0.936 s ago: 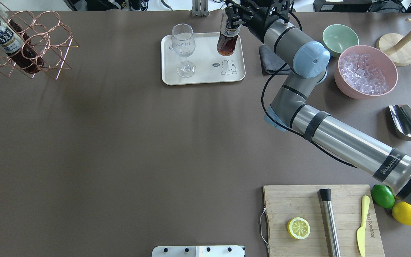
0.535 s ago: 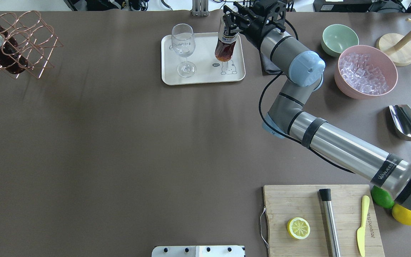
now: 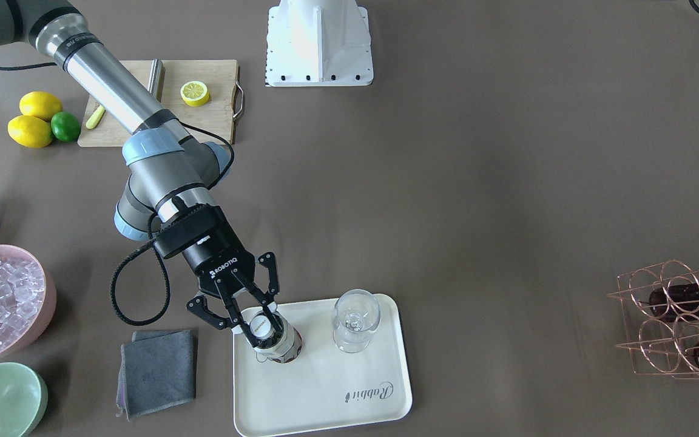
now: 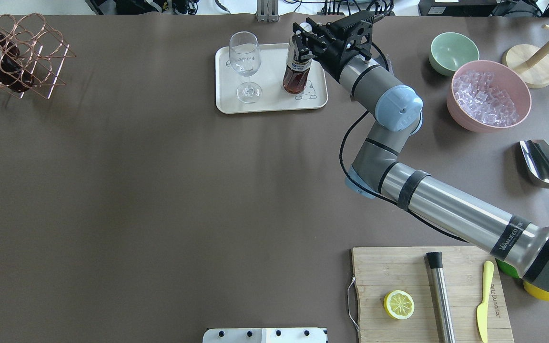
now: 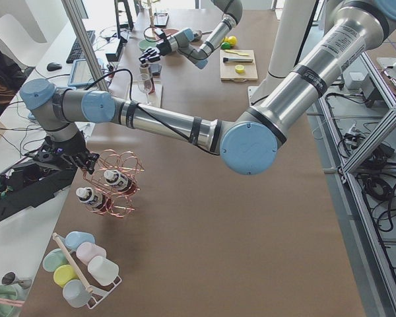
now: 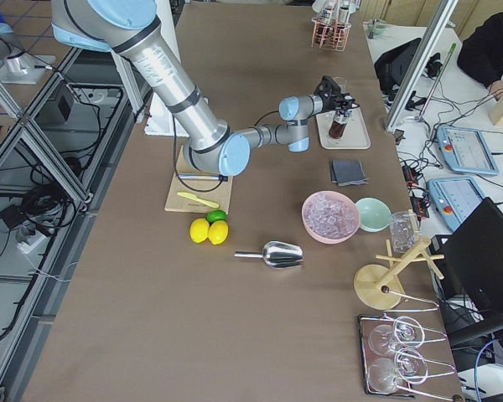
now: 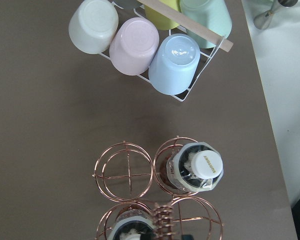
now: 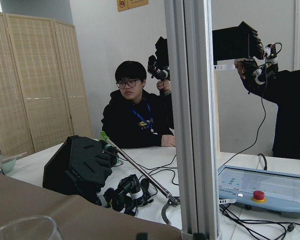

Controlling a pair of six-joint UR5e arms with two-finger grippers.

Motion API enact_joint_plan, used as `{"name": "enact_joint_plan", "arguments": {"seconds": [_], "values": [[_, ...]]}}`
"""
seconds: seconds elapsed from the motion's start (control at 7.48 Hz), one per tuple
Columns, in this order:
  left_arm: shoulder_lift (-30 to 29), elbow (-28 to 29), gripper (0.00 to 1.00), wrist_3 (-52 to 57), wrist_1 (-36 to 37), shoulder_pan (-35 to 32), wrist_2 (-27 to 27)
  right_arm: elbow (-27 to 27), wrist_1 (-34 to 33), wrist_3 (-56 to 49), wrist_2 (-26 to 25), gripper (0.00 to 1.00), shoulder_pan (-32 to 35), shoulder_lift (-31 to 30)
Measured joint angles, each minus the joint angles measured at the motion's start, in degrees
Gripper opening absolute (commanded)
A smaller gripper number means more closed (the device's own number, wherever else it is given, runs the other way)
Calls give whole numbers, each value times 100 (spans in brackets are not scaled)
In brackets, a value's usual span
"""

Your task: Take tea from basket to plate

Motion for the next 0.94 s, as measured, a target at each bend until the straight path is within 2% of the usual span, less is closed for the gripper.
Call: {"name": "enact_joint_plan", "arguments": {"seconds": [0.27,0.67,0.94], "values": [[58,74,98,103,-378,46,142,16,-6,-1,-4,100,-35,-3],[136,-49,98,163,-460,21,240,114,-31,-6,5,100,-45,-5],[733,-743,98,340,-410,-8,235,302,-100,-20,77,100,-43,-41]]}}
